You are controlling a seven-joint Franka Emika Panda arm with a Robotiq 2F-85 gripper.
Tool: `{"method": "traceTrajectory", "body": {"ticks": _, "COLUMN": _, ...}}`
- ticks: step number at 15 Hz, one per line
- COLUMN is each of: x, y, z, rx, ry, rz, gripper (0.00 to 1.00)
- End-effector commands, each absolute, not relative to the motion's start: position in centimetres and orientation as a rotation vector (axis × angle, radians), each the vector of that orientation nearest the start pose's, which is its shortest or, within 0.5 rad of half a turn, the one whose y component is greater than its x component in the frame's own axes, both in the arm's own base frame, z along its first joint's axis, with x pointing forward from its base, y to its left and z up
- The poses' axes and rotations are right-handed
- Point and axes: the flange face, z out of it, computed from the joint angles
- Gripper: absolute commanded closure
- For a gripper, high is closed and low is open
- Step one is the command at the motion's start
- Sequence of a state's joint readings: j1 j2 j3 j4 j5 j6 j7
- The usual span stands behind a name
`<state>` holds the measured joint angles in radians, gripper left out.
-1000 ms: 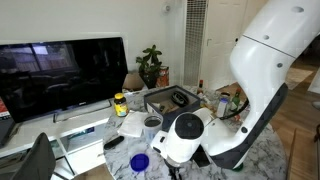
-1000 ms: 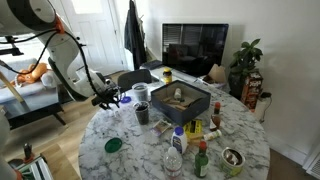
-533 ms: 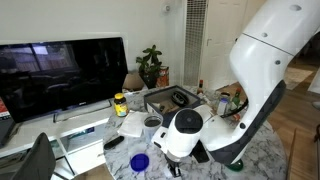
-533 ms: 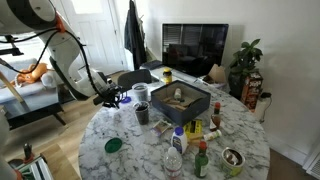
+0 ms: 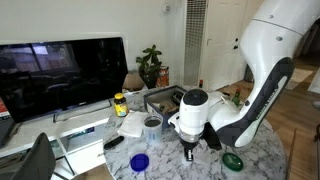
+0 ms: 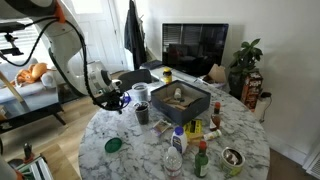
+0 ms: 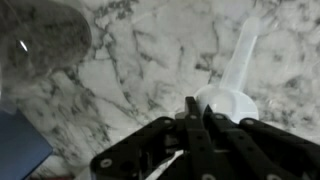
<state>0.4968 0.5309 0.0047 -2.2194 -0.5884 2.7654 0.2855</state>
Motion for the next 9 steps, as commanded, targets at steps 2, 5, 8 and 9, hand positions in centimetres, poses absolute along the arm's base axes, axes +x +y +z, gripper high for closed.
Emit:
{"method": "traceTrajectory", "body": {"ticks": 2, "x": 44.2, "y": 25.4, "z": 13.7, "rx": -3.160, "ry": -1.070, "rz": 0.058, "gripper": 0.99}}
{"method": "traceTrajectory", "body": {"ticks": 5, "x": 43.9, "y": 24.4, "z": 13.3, "rx": -3.199, "ry": -0.988, "rz": 0.144, "gripper": 0.99}}
{"method": "traceTrajectory", "body": {"ticks": 8, "x": 44.1, "y": 24.2, "z": 12.6, "rx": -3.210, "ry": -0.955, "rz": 0.171, "gripper": 0.99}}
{"method": "traceTrajectory", "body": {"ticks": 9, "x": 44.0, "y": 24.2, "z": 12.3, "rx": -3.206, "ry": -0.951, "rz": 0.173, "gripper": 0.99}}
